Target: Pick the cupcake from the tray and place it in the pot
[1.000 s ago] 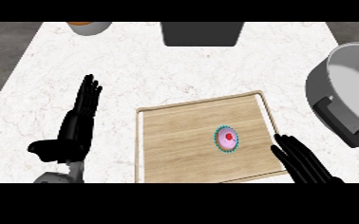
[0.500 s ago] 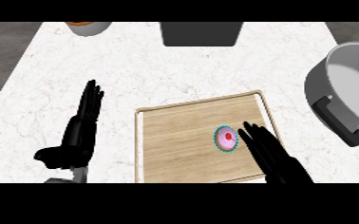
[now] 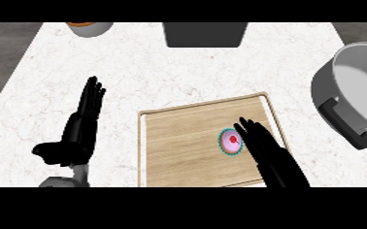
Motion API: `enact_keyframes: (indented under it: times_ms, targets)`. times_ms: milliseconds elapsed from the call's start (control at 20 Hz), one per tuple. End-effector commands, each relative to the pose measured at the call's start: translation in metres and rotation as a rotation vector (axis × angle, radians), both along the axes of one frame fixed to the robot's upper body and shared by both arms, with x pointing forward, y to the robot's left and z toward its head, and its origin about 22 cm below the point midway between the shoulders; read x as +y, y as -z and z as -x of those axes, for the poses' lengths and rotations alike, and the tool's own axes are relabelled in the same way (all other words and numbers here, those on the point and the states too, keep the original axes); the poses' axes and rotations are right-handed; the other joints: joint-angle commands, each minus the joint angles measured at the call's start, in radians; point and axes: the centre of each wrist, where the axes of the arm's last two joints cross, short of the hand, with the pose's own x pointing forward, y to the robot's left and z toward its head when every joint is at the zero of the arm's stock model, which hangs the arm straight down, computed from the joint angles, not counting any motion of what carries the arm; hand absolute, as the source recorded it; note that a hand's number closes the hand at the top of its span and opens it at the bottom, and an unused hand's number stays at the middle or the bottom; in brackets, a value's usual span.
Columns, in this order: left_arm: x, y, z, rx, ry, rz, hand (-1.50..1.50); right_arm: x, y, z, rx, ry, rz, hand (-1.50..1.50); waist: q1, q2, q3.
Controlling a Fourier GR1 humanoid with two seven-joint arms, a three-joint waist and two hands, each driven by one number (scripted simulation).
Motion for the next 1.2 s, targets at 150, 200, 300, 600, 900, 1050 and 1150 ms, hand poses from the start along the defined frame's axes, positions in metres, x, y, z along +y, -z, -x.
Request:
enact_keyframes:
  times_ms: [150, 200, 300, 600, 900, 1050, 1150]
  targets:
    - [0.001, 0.003, 0.012, 0.006, -0.005, 0.01, 0.0, 0.006, 0.005, -0.015, 0.02, 0.006, 0.023, -1.5, 0.001, 0.0, 0.0]
    - [-0.01, -0.021, -0.004, -0.004, 0.0, 0.006, 0.0, 0.004, 0.027, -0.017, 0.001, 0.01, 0.03, -1.5, 0.0, 0.0, 0.0]
    - [-0.004, 0.007, 0.013, 0.0, -0.009, -0.008, 0.0, 0.0, 0.038, -0.012, 0.023, 0.024, 0.009, -1.5, 0.001, 0.0, 0.0]
    - [0.006, 0.009, -0.005, 0.003, -0.002, 0.029, 0.0, 0.014, 0.034, -0.046, -0.017, -0.015, 0.06, 1.5, 0.002, 0.001, 0.0]
    - [0.007, -0.004, -0.022, 0.006, -0.009, 0.002, 0.0, 0.003, 0.04, -0.03, -0.219, -0.012, 0.027, 1.5, -0.003, 0.001, 0.0]
    - [-0.007, -0.008, 0.023, 0.002, -0.008, 0.0, 0.0, 0.019, 0.016, -0.051, -0.217, 0.005, 0.019, 1.5, 0.004, -0.001, 0.0]
    - [-0.007, -0.003, 0.002, 0.016, 0.005, 0.01, 0.0, 0.019, 0.036, -0.045, -0.242, -0.002, 0.04, 1.5, 0.001, 0.0, 0.0]
